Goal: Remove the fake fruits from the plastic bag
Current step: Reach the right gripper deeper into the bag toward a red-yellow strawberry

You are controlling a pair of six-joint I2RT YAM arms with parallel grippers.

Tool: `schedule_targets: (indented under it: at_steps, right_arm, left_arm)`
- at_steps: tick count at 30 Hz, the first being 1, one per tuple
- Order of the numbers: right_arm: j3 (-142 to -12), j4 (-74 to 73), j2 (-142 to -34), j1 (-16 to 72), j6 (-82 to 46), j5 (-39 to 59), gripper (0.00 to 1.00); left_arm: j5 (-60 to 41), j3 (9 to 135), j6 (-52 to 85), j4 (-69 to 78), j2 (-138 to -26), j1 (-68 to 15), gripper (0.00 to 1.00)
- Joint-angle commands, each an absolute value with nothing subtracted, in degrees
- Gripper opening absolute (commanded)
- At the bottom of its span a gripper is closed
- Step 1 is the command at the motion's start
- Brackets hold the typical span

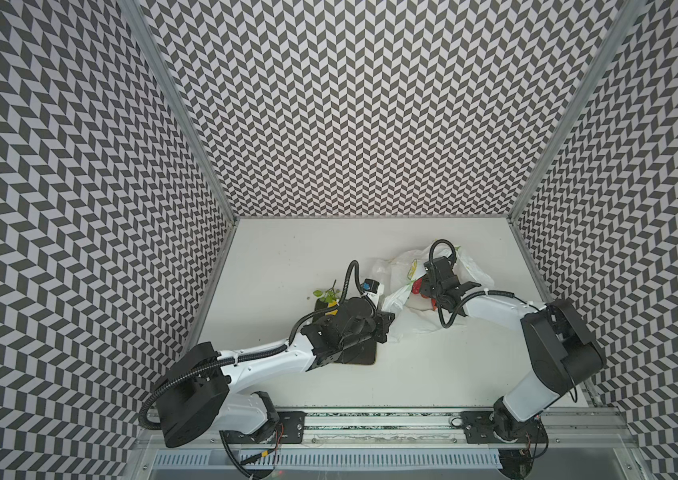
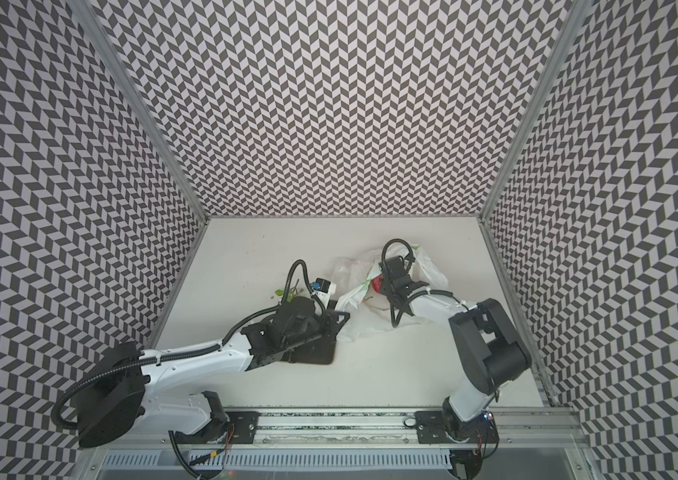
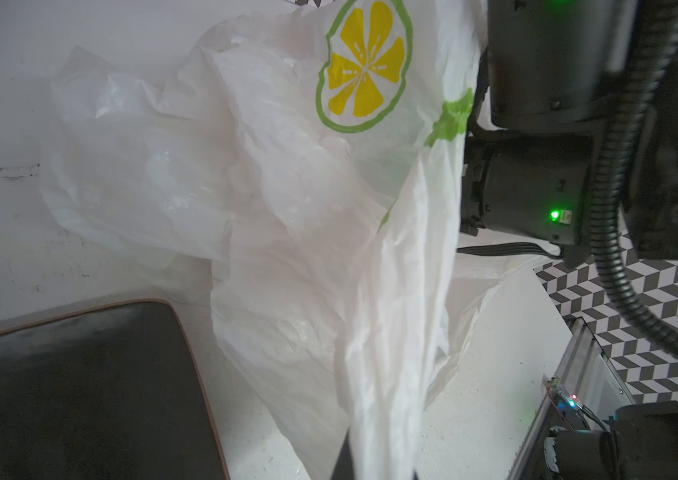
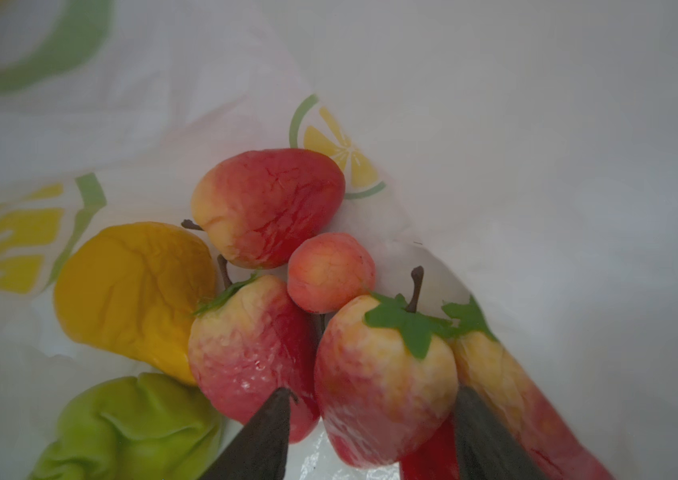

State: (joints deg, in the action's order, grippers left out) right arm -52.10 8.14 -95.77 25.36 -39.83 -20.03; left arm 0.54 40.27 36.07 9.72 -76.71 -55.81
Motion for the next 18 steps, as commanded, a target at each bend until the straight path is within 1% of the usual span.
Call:
schedule_targets:
  at_steps: [1, 9, 15, 18]
  right_arm:
    - [-54.0, 5.3, -98.6, 25.6, -39.1, -21.5, 0.63]
    - [-56.7, 5.6, -104.5, 25.6, -37.8, -22.5, 0.68]
    - [-57.7, 5.9, -106.6, 25.5, -37.2, -23.3, 0.69]
    - [-58.5, 6.3, -107.4, 25.5, -36.5, -23.3, 0.72]
  left_arm:
    - [0.4, 42.6, 36.2, 9.6, -77.5, -56.2, 0.08]
    - [0.5, 43.3, 36.1, 9.5, -78.0, -56.2, 0.08]
    - [0.6, 43.5, 36.0, 9.4, -78.0, -56.2, 0.08]
    - [0.5, 43.5, 35.9, 9.3, -78.0, -56.2, 0.08]
